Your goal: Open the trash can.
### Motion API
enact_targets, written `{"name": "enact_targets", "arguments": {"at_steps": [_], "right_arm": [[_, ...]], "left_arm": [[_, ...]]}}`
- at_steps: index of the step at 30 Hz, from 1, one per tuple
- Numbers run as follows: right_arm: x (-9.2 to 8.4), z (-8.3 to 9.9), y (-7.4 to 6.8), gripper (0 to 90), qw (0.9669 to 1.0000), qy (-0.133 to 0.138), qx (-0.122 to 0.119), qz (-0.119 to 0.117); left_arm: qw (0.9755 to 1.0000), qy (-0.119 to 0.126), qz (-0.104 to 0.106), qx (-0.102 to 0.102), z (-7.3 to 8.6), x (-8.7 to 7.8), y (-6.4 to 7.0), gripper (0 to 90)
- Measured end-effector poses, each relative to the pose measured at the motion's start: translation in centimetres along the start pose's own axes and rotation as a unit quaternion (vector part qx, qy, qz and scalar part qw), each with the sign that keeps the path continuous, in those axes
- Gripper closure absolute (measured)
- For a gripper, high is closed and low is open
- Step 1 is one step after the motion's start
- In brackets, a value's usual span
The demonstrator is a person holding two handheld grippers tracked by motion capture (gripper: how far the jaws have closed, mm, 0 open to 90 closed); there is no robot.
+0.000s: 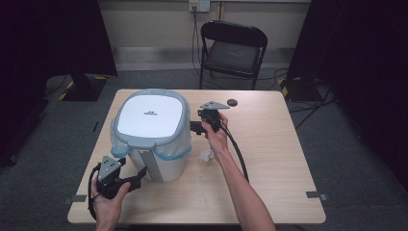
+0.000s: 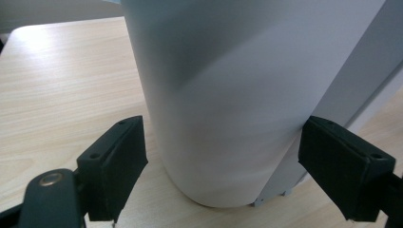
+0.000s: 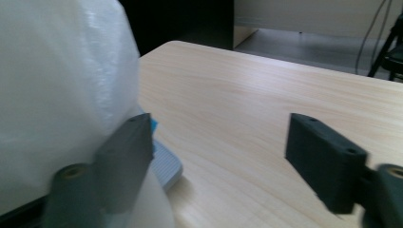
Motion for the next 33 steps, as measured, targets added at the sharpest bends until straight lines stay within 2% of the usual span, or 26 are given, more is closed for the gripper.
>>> {"name": "enact_targets", "arguments": {"at_steps": [1, 4, 6, 8, 10, 11, 14, 15, 16, 19, 22, 23, 25, 26, 27, 28, 29, 30, 31, 33], "right_arm": [[-0.1, -0.1, -0.2, 29.7, 1.0000, -0.003, -0.007, -0.001], [-0.5, -0.1, -0.7, 34.6, 0.9999, -0.004, -0.013, -0.009], [-0.8, 0.1, -1.1, 34.7, 0.9998, -0.004, -0.017, -0.012], [-1.2, 0.4, -1.5, 33.0, 0.9997, -0.001, -0.011, -0.020], [-1.6, 0.8, -1.8, 26.1, 0.9995, 0.002, -0.016, -0.026], [-1.7, 0.9, -1.7, 19.7, 0.9994, 0.003, -0.013, -0.032], [-1.9, 1.1, -1.1, 16.2, 0.9993, -0.002, -0.003, -0.038], [-1.9, 1.1, -0.9, 16.3, 0.9995, -0.003, -0.004, -0.032], [-1.9, 1.1, -0.3, 16.2, 0.9998, -0.008, -0.004, -0.016], [-1.5, 0.7, 0.2, 16.2, 0.9998, -0.016, -0.008, -0.004], [-0.9, 0.1, 0.5, 16.4, 0.9997, -0.018, -0.012, 0.006], [-0.6, -0.1, 0.6, 16.9, 0.9998, -0.015, -0.012, 0.010], [-0.4, -0.3, 0.6, 17.3, 0.9998, -0.015, -0.011, 0.012], [-0.2, -0.3, 0.6, 17.3, 0.9998, -0.019, -0.008, 0.004], [0.3, -0.3, 0.8, 17.3, 0.9998, -0.019, -0.002, 0.009], [0.3, -0.3, 0.8, 17.3, 0.9998, -0.019, -0.002, 0.009], [0.8, -0.4, 0.9, 17.3, 0.9998, -0.017, 0.002, 0.011], [1.1, -0.5, 0.9, 17.2, 0.9999, -0.012, 0.002, 0.010], [1.3, -0.6, 0.9, 17.3, 0.9999, -0.004, -0.003, 0.013], [1.9, -0.9, 1.0, 17.2, 0.9998, -0.002, -0.001, 0.019]], "left_arm": [[0.9999, -0.006, 0.005, -0.013, 0.0, 0.1, -0.2, 16.0], [0.9997, -0.010, -0.003, -0.023, 0.0, 0.0, -0.7, 17.5], [0.9997, -0.012, -0.008, -0.022, 0.0, 0.0, -1.2, 21.5], [0.9994, -0.014, -0.020, -0.027, -0.1, -0.1, -1.8, 23.5], [0.9990, -0.014, -0.027, -0.031, -0.1, -0.1, -2.3, 27.8], [0.9989, -0.015, -0.030, -0.032, -0.1, 0.0, -2.7, 28.0], [0.9985, -0.017, -0.039, -0.035, -0.3, 0.2, -3.2, 28.4], [0.9982, -0.018, -0.043, -0.038, -0.4, 0.4, -3.5, 28.4], [0.9978, -0.021, -0.050, -0.038, -0.6, 0.7, -4.0, 29.8], [0.9965, -0.023, -0.058, -0.056, -0.9, 1.5, -5.1, 31.8], [0.9961, -0.023, -0.064, -0.055, -1.1, 2.0, -5.7, 32.9], [0.9953, -0.028, -0.072, -0.059, -1.5, 2.6, -6.5, 32.4], [0.9949, -0.034, -0.071, -0.062, -1.8, 3.0, -6.8, 32.7], [0.9953, -0.033, -0.069, -0.059, -1.9, 3.3, -7.2, 32.2], [0.9950, -0.031, -0.066, -0.068, -2.1, 4.1, -8.0, 28.7], [0.9950, -0.031, -0.066, -0.068, -2.1, 4.1, -8.0, 29.5], [0.9948, -0.035, -0.058, -0.077, -2.4, 4.7, -8.6, 33.3], [0.9951, -0.034, -0.058, -0.072, -2.6, 4.9, -8.9, 34.5], [0.9949, -0.034, -0.058, -0.076, -2.7, 5.2, -9.2, 33.6], [0.9949, -0.037, -0.046, -0.082, -2.9, 5.8, -9.9, 33.7]]}}
Point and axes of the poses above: each handheld gripper's, and its own axes: x roughly forward along the jaws, z roughly out of its underside, y roughly to its right, the point moved 1 cm from there along x, roughly forward along the jaws, and after that the axes turned 15 degrees about -z, right-handed, at the moved point
